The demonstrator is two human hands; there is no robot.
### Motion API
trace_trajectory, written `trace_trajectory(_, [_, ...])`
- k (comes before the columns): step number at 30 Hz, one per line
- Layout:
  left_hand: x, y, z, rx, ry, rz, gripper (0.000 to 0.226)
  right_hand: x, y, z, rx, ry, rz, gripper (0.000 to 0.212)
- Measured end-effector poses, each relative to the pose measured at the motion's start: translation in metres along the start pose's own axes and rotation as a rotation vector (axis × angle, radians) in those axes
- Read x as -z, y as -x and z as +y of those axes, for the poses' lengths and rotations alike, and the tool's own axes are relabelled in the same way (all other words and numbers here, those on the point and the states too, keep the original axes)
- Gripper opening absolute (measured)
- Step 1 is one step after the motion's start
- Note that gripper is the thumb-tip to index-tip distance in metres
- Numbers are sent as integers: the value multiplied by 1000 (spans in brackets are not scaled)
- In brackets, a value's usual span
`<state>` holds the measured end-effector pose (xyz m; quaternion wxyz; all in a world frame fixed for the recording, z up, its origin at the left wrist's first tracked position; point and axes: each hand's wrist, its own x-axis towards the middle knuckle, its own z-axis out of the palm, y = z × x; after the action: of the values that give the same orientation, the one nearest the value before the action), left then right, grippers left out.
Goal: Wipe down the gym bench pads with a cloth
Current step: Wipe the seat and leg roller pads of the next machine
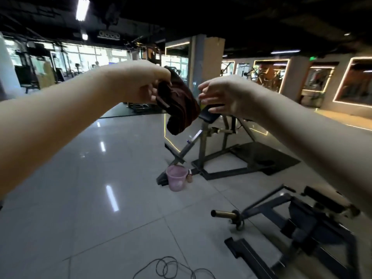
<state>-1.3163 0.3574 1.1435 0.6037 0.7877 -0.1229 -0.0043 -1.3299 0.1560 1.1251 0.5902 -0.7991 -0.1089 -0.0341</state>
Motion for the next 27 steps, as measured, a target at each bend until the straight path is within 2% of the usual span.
trace_trajectory(4, [-5, -51, -17, -18, -41, -49, 24, 11, -29, 29, -128, 87, -204, 33])
trace_trajectory(6, [-11, -77, -27, -42, -20, -90, 25, 20, -48, 47, -154, 25, -187, 43])
trace_trajectory(8, [-18, -109, -36, -50, 42, -125, 25, 30, -74, 66, -190, -32, -135, 63])
trace_trajectory(9, [-22, -127, -40, -52, 58, -136, 25, 36, -88, 77, -204, -42, -111, 64])
trace_trajectory(17, [-54, -278, -50, -111, 70, -157, 24, 104, -214, 126, -175, -116, -59, 30])
trace_trajectory(20, [-68, -343, -45, -118, 105, -175, 24, 139, -271, 133, -153, -238, -25, 30])
trace_trajectory(24, [-78, -418, -48, -89, 170, -224, 14, 173, -341, 140, -121, -418, -51, 16])
trace_trajectory(27, [-85, -464, -64, -66, 206, -213, 26, 182, -389, 158, -103, -457, -4, 12])
